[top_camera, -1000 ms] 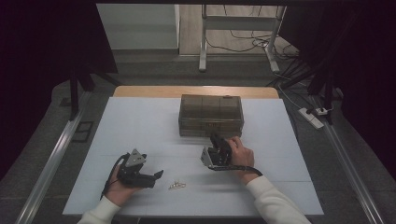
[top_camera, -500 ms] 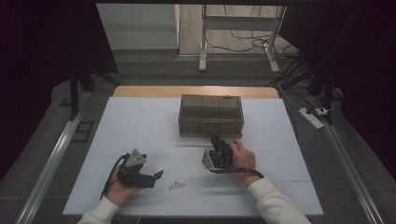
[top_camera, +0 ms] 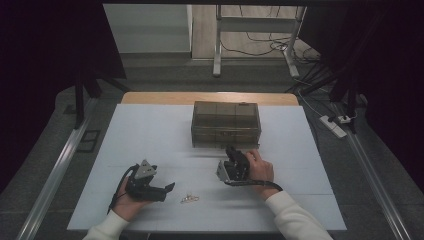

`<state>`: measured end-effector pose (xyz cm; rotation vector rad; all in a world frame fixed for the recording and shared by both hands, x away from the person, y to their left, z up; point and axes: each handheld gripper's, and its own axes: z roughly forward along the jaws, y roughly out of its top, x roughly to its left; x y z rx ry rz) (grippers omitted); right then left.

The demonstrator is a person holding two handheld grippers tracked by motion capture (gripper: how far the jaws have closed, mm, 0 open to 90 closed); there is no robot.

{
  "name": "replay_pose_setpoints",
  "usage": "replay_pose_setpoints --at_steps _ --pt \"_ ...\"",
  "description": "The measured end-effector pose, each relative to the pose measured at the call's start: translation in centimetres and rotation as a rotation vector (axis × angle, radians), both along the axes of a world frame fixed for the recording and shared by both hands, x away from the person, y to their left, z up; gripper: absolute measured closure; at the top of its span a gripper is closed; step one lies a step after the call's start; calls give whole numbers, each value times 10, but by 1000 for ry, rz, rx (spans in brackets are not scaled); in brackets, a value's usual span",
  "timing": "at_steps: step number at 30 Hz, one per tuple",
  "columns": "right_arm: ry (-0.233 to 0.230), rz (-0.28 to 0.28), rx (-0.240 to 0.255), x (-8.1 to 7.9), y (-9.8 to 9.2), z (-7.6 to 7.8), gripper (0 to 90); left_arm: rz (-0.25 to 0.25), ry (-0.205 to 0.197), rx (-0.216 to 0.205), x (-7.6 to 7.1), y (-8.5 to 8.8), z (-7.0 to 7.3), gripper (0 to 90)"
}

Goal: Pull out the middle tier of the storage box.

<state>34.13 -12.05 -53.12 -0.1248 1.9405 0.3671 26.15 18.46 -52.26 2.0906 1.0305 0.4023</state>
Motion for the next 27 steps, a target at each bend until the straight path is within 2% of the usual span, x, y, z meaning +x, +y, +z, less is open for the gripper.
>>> replay_pose_setpoints --at_steps 24,26,27 --pt "6 -10 5 0 0 1 786 -1 0 1 0 0 0 89" --pt "29 -5 28 1 0 2 707 -1 0 0 0 0 0 89" --pt "60 -9 42 2 -1 4 648 -1 0 0 0 0 0 89"
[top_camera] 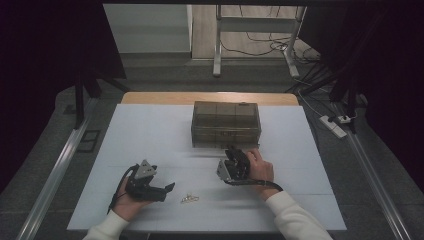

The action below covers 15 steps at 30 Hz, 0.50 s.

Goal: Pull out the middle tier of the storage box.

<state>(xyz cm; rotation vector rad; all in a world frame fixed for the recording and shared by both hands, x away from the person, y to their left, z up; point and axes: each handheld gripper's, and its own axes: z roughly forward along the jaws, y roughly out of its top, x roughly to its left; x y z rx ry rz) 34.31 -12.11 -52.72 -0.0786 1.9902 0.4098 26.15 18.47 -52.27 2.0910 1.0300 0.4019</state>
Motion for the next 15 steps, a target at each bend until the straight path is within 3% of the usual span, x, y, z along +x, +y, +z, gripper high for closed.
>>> replay_pose_setpoints --at_steps 10,12,15 --pt "264 19 172 4 -8 20 459 -1 -1 -2 0 0 0 89" --pt "329 35 186 5 -10 26 437 -1 -1 -2 0 0 0 89" --pt "399 45 245 6 -15 35 428 -1 -1 -1 0 0 0 89"
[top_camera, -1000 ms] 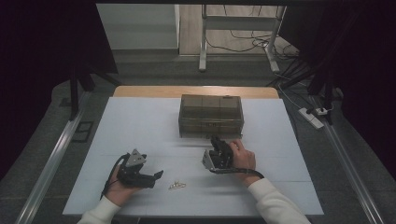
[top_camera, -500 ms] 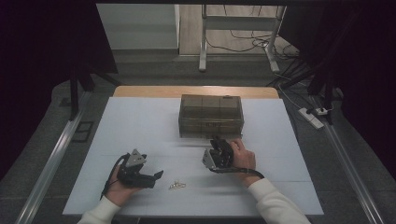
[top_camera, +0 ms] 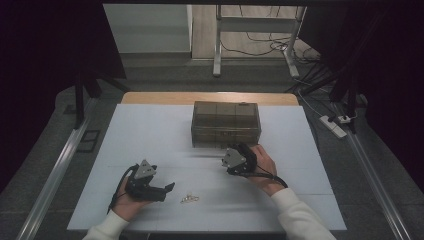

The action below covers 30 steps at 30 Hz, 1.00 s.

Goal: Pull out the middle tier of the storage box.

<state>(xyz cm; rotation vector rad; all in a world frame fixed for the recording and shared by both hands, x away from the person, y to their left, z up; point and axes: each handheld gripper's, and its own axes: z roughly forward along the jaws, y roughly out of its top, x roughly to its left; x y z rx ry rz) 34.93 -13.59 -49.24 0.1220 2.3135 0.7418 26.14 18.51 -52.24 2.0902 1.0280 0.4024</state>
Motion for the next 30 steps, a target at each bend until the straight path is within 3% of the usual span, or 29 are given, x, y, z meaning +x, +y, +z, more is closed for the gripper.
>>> replay_pose_setpoints --at_steps 3,11,30 --pt "64 4 32 2 -5 7 412 0 0 -1 0 0 0 89" --pt "104 4 97 5 -14 16 404 0 -1 0 0 0 0 89" --pt "214 25 115 15 -15 24 387 -2 -1 2 0 -1 0 89"
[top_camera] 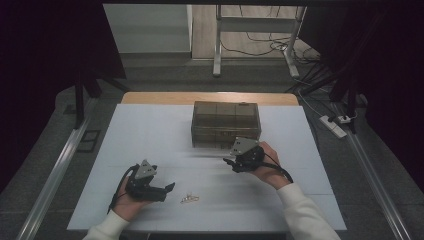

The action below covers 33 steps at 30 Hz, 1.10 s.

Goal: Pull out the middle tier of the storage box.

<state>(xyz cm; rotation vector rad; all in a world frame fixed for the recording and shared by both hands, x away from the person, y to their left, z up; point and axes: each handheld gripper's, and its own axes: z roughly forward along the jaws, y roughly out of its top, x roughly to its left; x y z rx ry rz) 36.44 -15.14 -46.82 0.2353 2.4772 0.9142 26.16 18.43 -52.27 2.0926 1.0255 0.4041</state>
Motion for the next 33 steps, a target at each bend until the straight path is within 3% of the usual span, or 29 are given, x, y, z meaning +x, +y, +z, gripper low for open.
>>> replay_pose_setpoints --at_steps 22,28,33 --pt "59 -6 20 15 4 1 384 -4 0 7 0 -1 0 89" --pt "83 2 10 20 7 1 395 -3 0 7 0 -1 0 89" --pt "74 4 -12 23 11 1 396 -3 0 8 0 -1 -1 89"
